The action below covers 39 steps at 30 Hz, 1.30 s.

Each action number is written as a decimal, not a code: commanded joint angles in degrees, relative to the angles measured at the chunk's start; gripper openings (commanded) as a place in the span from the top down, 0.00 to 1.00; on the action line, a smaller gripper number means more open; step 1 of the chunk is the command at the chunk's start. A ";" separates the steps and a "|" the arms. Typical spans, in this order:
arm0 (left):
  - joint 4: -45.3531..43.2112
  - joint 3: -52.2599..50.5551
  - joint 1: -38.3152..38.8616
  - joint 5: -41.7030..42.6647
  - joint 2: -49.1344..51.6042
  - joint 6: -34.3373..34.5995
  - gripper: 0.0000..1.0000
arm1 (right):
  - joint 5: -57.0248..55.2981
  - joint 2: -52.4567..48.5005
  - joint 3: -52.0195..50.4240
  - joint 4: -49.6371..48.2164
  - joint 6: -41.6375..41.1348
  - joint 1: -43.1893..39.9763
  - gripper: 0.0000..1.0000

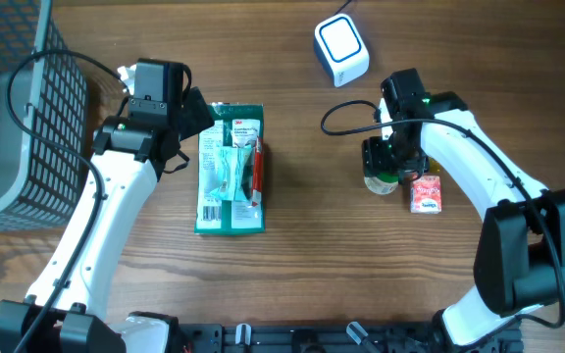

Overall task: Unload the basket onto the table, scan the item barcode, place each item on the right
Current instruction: 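Move the jar right and set it down beside the tissue pack, then reach the right gripper left over the red stick on the glove packet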

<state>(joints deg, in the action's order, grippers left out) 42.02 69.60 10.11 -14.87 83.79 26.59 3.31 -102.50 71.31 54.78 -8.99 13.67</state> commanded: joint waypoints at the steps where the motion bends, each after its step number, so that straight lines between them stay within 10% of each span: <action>1: -0.15 -0.15 -0.26 0.11 0.22 -0.90 0.00 | -0.92 -0.26 -0.52 -0.13 -0.37 -0.24 0.23; 14: -0.15 -0.15 -0.26 0.11 0.22 -0.87 0.00 | 0.52 -0.26 0.85 -9.75 -2.14 -0.04 0.20; 23: -0.15 -0.15 -0.26 0.11 0.22 -0.90 0.00 | 9.44 -0.26 1.31 -9.25 -5.31 9.22 0.46; 39: -0.15 -0.15 -0.26 0.11 0.22 -0.90 0.00 | -18.60 -0.26 -0.52 3.74 -15.41 13.55 0.44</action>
<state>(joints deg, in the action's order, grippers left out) 42.02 69.60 10.11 -14.87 83.79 26.59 -8.64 -102.50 71.33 56.90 -22.33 27.31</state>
